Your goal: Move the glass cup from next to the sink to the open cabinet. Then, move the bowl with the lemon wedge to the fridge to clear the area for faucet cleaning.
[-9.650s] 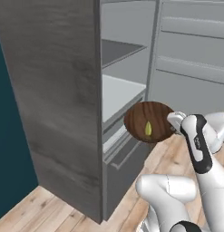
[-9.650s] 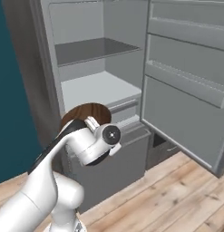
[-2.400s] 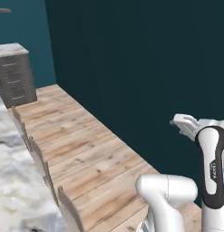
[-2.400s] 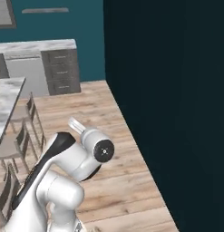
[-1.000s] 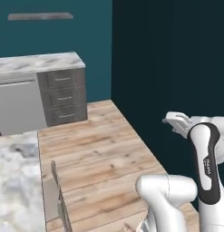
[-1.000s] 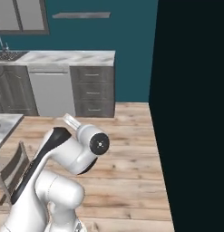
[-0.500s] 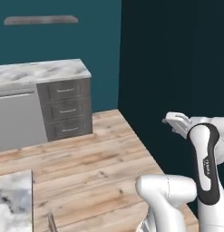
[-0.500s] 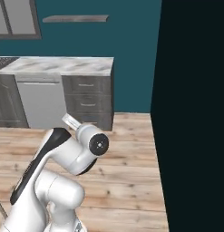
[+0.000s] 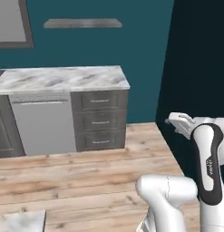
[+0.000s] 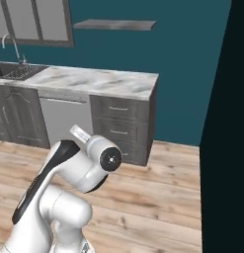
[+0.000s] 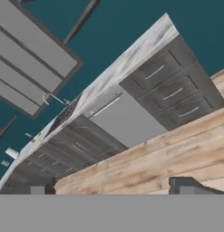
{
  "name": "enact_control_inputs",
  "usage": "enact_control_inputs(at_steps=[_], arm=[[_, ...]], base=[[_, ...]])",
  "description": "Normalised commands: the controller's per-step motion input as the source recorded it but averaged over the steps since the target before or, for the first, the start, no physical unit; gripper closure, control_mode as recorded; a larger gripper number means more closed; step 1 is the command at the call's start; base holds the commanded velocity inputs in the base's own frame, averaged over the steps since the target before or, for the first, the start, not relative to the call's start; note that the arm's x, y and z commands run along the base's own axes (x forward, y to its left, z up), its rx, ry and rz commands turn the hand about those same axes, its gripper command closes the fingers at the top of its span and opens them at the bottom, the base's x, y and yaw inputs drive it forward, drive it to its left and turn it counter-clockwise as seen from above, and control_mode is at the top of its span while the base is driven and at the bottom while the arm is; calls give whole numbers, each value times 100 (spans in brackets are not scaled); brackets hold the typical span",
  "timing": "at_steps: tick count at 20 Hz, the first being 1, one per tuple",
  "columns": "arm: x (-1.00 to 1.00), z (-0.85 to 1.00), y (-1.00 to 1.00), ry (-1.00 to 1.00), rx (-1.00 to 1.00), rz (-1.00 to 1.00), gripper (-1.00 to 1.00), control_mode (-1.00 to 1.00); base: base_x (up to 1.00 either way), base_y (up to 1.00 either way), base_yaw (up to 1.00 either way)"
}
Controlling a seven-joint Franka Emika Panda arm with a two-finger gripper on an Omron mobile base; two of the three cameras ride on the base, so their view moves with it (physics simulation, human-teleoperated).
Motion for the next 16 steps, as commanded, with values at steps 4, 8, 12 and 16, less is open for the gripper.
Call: enact_control_inputs(at_steps=[4,8,12,16], arm=[[0,0,0,0,0,0,-100,100],[0,0,0,0,0,0,-100,100],[0,0,0,0,0,0,-100,100],[0,0,0,0,0,0,-100,100]], base=[[100,0,34],[100,0,37],[100,0,35],[100,34,25]])
